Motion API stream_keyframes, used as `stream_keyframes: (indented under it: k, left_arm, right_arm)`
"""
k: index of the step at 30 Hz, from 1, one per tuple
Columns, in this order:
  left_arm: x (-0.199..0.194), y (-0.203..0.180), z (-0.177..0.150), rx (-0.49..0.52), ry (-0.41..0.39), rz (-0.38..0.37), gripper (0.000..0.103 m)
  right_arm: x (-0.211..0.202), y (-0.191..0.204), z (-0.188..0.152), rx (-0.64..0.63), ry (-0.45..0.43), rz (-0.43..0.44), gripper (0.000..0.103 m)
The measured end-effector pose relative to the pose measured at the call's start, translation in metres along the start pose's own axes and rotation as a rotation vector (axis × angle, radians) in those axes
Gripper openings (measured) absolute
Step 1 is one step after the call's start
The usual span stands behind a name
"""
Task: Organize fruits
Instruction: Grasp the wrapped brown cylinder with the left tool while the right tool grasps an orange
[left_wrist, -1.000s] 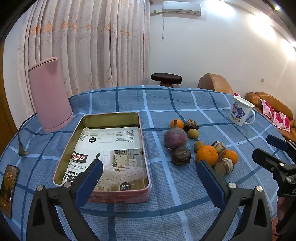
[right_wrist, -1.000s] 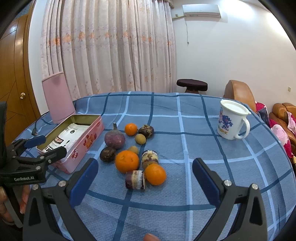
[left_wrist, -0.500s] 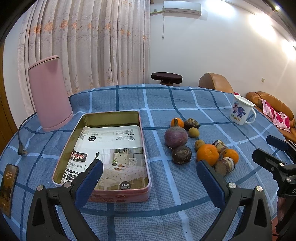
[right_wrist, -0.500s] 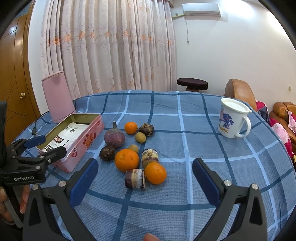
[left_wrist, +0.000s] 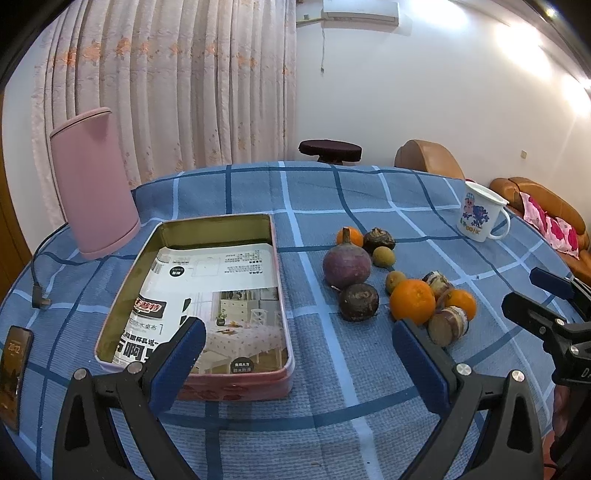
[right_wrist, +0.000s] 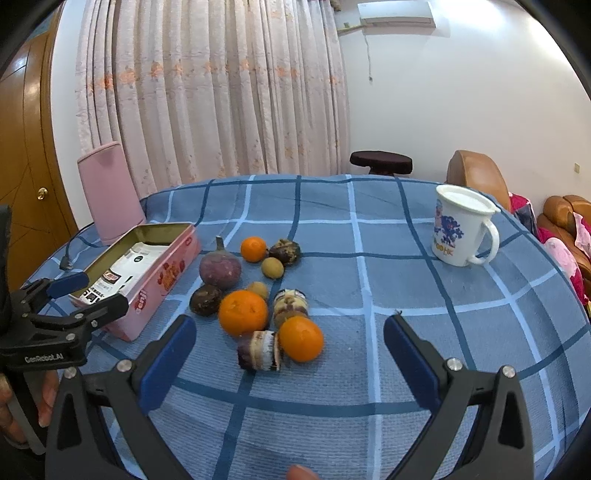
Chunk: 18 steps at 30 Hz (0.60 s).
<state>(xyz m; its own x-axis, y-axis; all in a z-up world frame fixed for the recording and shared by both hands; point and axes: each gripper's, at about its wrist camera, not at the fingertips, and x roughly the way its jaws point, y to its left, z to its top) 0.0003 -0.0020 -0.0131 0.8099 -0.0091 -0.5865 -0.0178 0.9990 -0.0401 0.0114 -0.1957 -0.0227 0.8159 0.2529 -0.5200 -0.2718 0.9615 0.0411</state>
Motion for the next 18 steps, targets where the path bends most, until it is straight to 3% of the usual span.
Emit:
stream_keyframes:
  k: [5,13,18]
  left_arm:
    - [0.006,-0.002,-0.004,-0.002,0.013,-0.006,0.102]
    - [0.016,-0.018,-0.009,0.033,0.033,-0.052,0.102]
    - [0.021,-0.023,-0.009,0.023,0.05,-0.067,0.102]
  right_arm:
    - [0.007,-0.003,-0.005,-0.002,0.017,-0.003,0.1]
    - [0.037,-0.002,-0.014,-0.028,0.12,0.005,0.068]
    - [0.048,-0.008,-0.014,0.001,0.159,0.04,0.065]
